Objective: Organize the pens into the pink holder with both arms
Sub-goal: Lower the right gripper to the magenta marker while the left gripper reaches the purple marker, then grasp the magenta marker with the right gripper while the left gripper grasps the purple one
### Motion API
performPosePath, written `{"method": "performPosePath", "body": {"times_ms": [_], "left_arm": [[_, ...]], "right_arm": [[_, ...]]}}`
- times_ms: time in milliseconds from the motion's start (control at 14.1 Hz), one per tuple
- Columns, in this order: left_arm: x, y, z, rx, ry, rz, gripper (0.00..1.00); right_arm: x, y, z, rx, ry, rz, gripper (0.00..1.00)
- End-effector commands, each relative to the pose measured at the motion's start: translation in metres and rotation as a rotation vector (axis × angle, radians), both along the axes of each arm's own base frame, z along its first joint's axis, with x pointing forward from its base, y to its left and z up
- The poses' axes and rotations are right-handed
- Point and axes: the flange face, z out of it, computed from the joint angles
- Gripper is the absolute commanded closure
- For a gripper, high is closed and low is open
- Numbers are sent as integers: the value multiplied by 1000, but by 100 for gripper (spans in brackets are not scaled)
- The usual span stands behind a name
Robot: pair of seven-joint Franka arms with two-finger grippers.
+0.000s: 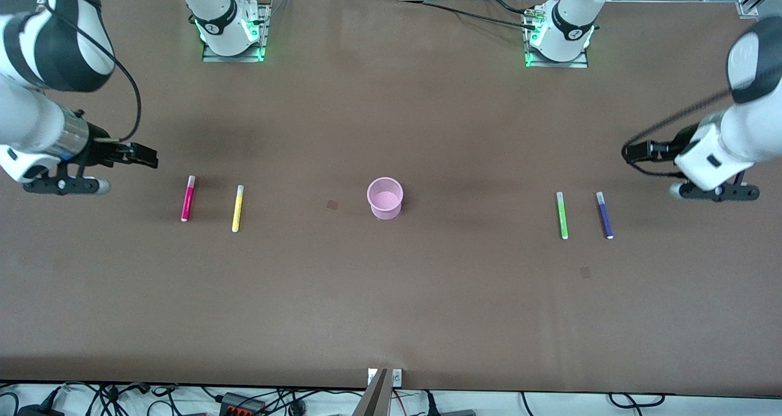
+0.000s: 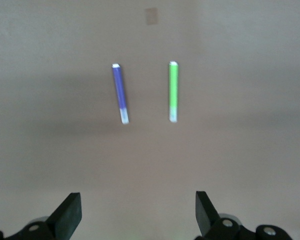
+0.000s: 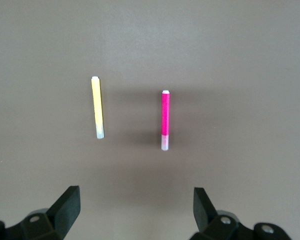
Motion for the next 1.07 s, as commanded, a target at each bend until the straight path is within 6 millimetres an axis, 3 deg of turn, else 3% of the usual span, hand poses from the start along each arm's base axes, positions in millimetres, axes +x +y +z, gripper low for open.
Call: {"method": "performPosePath", "body": {"times_ms": [0, 356, 640, 783, 996], "left_arm": [[20, 22, -61, -11, 5, 15, 0], [37, 47, -178, -23, -36, 60, 2], [27, 47, -228, -24, -72, 62, 6], [17, 45, -248, 8, -113, 22, 13], [17, 43, -258, 26, -167, -7, 23]], "right_arm": [[12, 0, -40, -1, 17, -4, 0], [31, -12, -142, 1, 52, -10, 0], [30, -31, -233, 17, 99, -23, 0], [30, -33, -252, 19, 97, -23, 0], [30, -40, -253, 6, 98, -24, 0]]}}
